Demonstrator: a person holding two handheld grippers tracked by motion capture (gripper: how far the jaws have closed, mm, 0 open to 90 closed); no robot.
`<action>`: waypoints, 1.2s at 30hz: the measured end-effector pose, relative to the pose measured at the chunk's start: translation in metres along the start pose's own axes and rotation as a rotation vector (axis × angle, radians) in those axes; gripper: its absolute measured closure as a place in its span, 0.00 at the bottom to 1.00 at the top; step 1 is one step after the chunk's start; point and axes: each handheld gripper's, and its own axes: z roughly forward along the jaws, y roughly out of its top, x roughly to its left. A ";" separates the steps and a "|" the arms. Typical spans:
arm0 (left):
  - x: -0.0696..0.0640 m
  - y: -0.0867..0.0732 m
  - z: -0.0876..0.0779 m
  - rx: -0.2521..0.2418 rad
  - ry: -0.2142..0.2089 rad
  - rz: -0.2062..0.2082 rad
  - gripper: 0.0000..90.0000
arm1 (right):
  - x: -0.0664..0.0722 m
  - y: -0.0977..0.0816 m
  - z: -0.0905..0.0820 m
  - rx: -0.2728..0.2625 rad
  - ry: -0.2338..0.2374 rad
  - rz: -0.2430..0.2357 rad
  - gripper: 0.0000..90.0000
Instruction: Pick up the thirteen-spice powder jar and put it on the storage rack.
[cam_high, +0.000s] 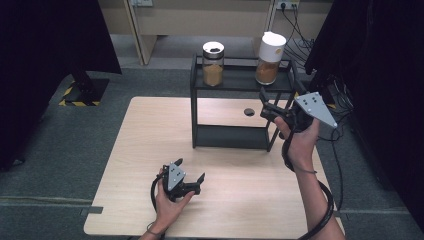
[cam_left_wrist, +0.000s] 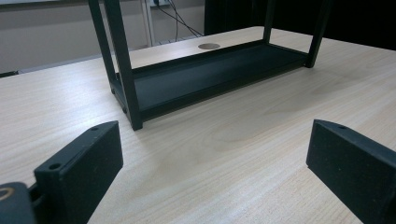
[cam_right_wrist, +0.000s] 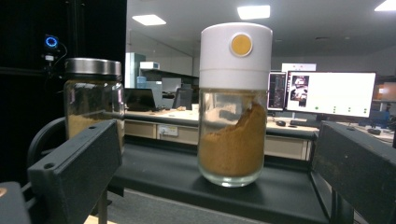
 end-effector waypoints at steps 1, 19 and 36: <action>0.000 0.000 0.000 0.000 0.000 0.000 0.03 | 0.000 -0.001 -0.002 0.001 0.003 -0.001 0.01; 0.000 0.000 0.000 0.000 0.001 0.002 0.03 | 0.000 -0.031 -0.028 0.033 0.019 0.017 0.01; 0.000 0.000 0.000 -0.001 0.000 0.004 0.03 | 0.007 -0.064 -0.049 0.076 0.026 0.053 0.01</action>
